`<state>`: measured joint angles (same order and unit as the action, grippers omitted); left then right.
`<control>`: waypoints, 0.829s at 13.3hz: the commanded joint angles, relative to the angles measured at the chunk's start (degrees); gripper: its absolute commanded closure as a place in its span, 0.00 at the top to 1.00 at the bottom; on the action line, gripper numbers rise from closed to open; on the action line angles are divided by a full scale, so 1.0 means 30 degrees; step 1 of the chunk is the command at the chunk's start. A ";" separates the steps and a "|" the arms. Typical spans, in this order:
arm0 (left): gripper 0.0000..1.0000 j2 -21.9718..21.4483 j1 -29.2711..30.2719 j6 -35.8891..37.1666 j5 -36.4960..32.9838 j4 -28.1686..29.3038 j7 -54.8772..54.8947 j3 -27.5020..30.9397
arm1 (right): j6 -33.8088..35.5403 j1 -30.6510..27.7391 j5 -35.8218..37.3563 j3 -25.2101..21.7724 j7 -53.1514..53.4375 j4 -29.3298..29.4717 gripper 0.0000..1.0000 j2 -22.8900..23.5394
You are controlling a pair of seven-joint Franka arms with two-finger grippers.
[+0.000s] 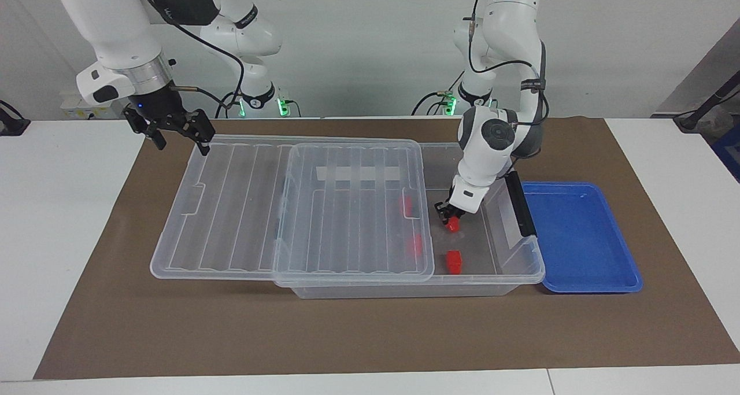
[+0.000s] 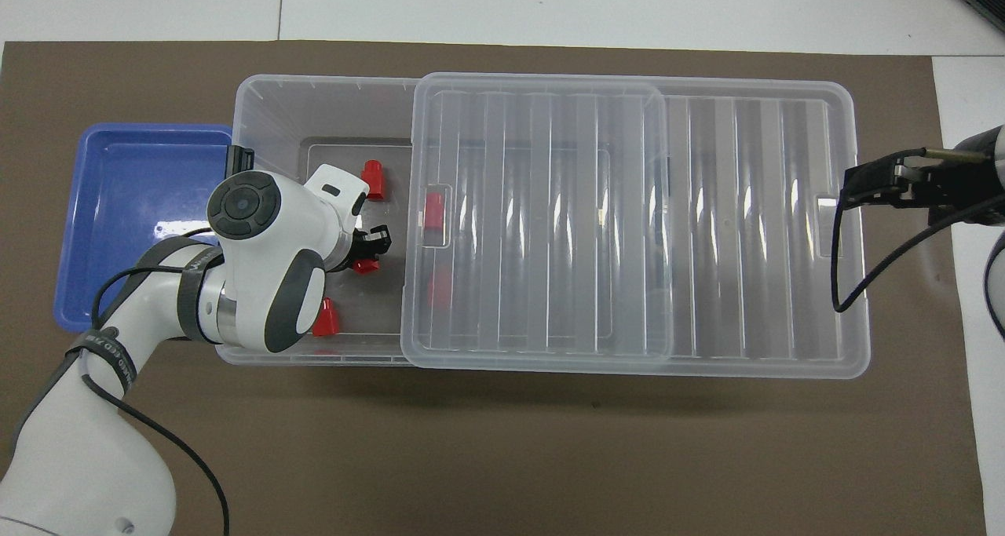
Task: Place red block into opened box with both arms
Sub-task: 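Withdraw the left gripper from the block while the right gripper leaves the lid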
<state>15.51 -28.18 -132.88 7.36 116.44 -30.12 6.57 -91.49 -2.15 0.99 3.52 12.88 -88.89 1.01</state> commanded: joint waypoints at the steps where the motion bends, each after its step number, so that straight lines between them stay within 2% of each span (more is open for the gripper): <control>1: 1.00 -0.0452 -0.0042 0.3376 -0.0667 -0.1741 0.0136 0.0447 | 0.0527 -0.0250 0.0139 0.0058 0.0221 0.0100 1.00 0.0104; 4: 1.00 -0.0922 0.1508 1.0875 -0.0434 -0.7216 0.0428 0.0536 | 0.0555 -0.0427 -0.0008 -0.0059 0.0190 -0.0165 1.00 0.0016; 6: 1.00 -0.1388 0.1980 1.3842 -0.0520 -0.8895 0.0546 0.0565 | 0.0527 -0.0427 -0.0008 -0.0060 0.0190 -0.0370 1.00 -0.0102; 7: 1.00 -0.1826 0.2243 1.4551 -0.0695 -0.9163 0.0952 0.0594 | 0.0382 -0.0398 -0.0008 -0.0088 0.0248 -0.0400 1.00 -0.0073; 8: 1.00 -0.2411 0.2971 1.4703 -0.0725 -0.9165 0.2407 0.0594 | 0.0235 -0.0456 -0.0008 -0.0089 0.0249 -0.0429 0.89 -0.0073; 9: 1.00 -0.3113 0.4254 1.4792 -0.1045 -0.9049 0.4771 0.0565 | 0.0060 -0.0689 -0.0008 -0.0089 0.0220 -0.0430 0.55 -0.0073; 10: 1.00 -0.3787 0.5514 1.5344 -0.1193 -0.8845 0.7260 0.0565 | -0.0203 -0.0952 -0.0008 -0.0089 0.0219 -0.0633 0.01 -0.0073; 11: 1.00 -0.4316 0.6658 1.5987 -0.1194 -0.8785 0.9518 0.0594 | -0.0467 -0.1187 -0.0008 -0.0118 0.0277 -0.0896 0.00 -0.0102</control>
<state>6.22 -14.62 -88.26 4.68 88.98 -12.53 8.85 -90.80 -4.02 0.99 3.03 12.88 -89.54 1.24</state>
